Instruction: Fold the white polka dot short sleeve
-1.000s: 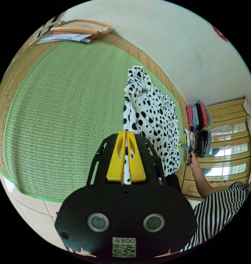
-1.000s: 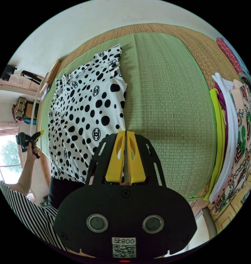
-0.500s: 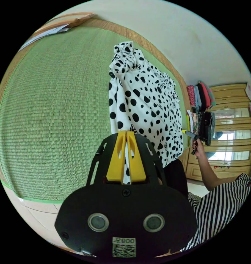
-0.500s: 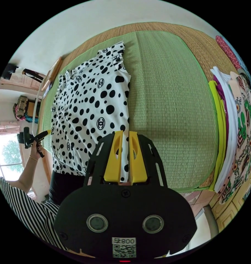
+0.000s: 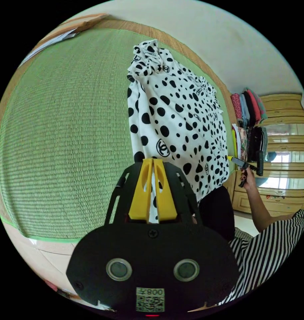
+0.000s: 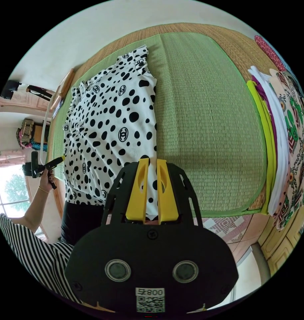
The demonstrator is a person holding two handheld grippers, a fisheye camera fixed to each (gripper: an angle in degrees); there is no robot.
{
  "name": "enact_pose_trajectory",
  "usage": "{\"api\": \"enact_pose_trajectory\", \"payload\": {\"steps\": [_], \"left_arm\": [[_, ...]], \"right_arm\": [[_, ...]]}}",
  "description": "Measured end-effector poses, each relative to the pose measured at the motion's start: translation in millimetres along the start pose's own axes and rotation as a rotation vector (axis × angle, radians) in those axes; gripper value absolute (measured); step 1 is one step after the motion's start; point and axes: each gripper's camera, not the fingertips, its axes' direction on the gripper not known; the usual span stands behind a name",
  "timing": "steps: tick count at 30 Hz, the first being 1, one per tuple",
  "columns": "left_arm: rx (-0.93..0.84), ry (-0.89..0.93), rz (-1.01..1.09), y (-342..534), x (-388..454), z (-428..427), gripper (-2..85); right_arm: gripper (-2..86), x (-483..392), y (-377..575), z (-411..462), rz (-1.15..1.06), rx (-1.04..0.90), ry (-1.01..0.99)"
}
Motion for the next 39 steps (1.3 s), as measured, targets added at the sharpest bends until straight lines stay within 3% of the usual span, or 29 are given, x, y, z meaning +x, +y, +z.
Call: {"api": "enact_pose_trajectory", "payload": {"steps": [5,15,21,25,39], "left_arm": [[0.074,0.010,-0.007,13.7,-6.4,-16.2,1.9],[0.010,-0.022,-0.005,29.7,-21.4,3.7,0.7],[0.153,0.154,-0.085,56.8,-58.2,-29.8,0.2],[0.149,0.208,-0.212,74.4,-105.3,-16.6,0.2],[0.178,0.274,-0.302,91.3,-161.9,8.8,0.6]], "right_arm": [[5.4,2.7,1.3,1.7,-0.015,0.000,0.006],[5.5,12.4,3.6,14.2,-0.014,-0.014,0.005],[5.5,19.2,5.9,13.5,-0.017,-0.005,0.008],[5.7,19.8,7.9,21.9,-0.022,-0.021,0.015],[4.6,42.9,18.5,36.6,0.018,-0.024,0.033]]}}
